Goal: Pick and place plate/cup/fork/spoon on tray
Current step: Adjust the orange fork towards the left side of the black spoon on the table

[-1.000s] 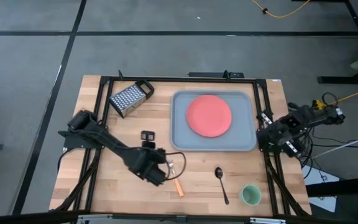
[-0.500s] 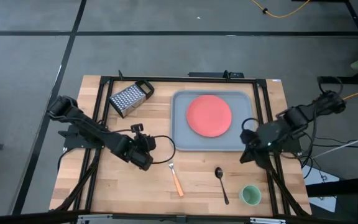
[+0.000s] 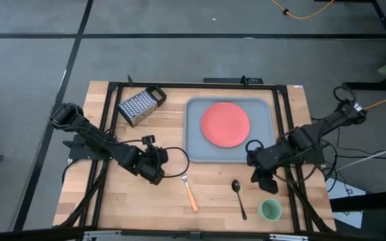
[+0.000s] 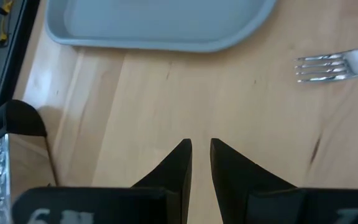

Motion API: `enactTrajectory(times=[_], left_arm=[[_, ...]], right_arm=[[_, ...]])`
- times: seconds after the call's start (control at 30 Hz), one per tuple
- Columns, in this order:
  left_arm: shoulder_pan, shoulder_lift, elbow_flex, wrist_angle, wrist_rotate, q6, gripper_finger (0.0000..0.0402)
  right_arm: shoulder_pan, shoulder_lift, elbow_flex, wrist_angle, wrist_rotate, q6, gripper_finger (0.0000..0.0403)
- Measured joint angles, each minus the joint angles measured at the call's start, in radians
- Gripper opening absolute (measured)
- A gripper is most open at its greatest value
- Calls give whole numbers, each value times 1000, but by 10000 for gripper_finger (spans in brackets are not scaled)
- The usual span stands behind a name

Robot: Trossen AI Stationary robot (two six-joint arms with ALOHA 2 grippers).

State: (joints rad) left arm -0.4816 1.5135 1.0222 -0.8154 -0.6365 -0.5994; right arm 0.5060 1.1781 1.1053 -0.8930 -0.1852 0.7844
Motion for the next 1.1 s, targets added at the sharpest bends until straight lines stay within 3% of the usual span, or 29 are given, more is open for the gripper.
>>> enactTrajectory(times=[0.2, 0.43, 0.57, 0.73, 0.93, 1.1], left_arm=[[0, 0, 0, 32, 0, -1, 53], [-43, 0, 0, 32, 26, 4, 53], [-119, 0, 0, 25, 11, 50, 53], [-208, -10, -53, 44, -80, 20, 53], [-206, -81, -234, 263, -116, 41, 53], [-119, -186, -386, 521, -63, 202, 53]], right_arm=[[19, 19, 0, 7, 47, 102, 37], [100, 20, 0, 7, 101, 215, 89], [153, 20, 0, 14, 94, 298, 96], [203, 20, 0, 18, 30, 336, 96], [250, 20, 0, 22, 59, 333, 97], [253, 20, 0, 25, 60, 333, 97]])
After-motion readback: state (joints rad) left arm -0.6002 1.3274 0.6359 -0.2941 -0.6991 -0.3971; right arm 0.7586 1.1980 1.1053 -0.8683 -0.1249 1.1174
